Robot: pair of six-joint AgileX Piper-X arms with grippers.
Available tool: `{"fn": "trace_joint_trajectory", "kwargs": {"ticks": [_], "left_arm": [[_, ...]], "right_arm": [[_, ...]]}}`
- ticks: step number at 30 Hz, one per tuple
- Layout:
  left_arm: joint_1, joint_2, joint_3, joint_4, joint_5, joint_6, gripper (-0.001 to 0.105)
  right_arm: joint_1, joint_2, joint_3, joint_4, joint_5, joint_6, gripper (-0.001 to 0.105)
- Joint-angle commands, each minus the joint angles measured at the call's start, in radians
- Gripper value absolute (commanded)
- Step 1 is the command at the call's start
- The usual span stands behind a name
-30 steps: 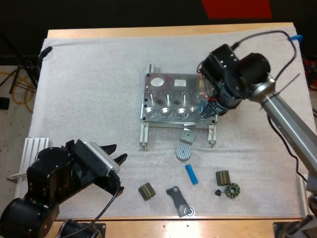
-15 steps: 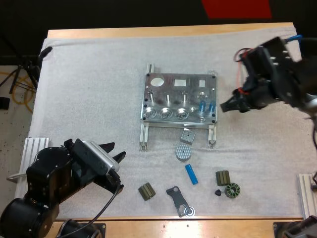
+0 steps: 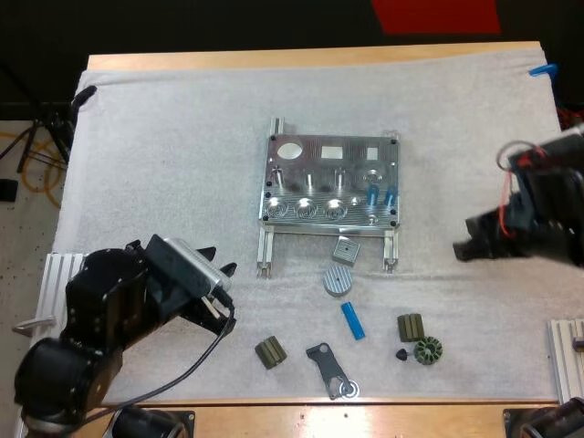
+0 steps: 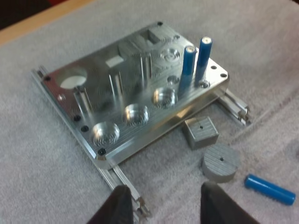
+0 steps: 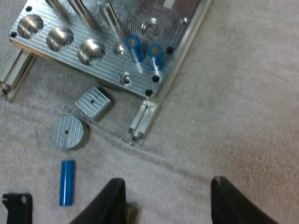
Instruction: Load cells from right to left
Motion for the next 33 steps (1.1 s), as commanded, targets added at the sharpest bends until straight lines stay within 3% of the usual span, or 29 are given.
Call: {"fn": "trace_joint_trajectory", "kwargs": {"ticks": [1,5,11,16,20,28,33], "left_arm": [[-0.004,0.008,-0.008,-0.019,-0.005,0.02,0.035],[-0.039,0.039,-0.008,-0.026,0.003,0.054,0.035],[-0.182,0.108,-0.008,-0.019,-0.049,0.051,0.035],[-0.261,0.174,-0.008,-0.02,-0.084,-0.07,0.035],[-0.299,0.222,-0.008,-0.02,-0.075,-0.05,0.035],[-0.426,0.33,-0.008,-0.083,-0.095,0.329,0.035],[-0.465,0.404,-0.008,-0.118,-0.098,0.485,0.035]], "right_arm": [[-0.003,-0.039,0.026,-0.012,-0.028,-0.003,0.042],[-0.003,-0.117,0.105,-0.01,-0.056,-0.003,0.042],[-0.003,-0.202,0.193,-0.01,-0.055,-0.005,0.042],[-0.003,-0.244,0.211,-0.01,-0.053,-0.017,0.042],[-0.003,-0.27,0.211,-0.01,-0.052,-0.046,0.042],[-0.003,-0.296,0.211,-0.01,-0.049,-0.068,0.042],[-0.003,-0.296,0.211,-0.01,-0.049,-0.068,0.042]]}}
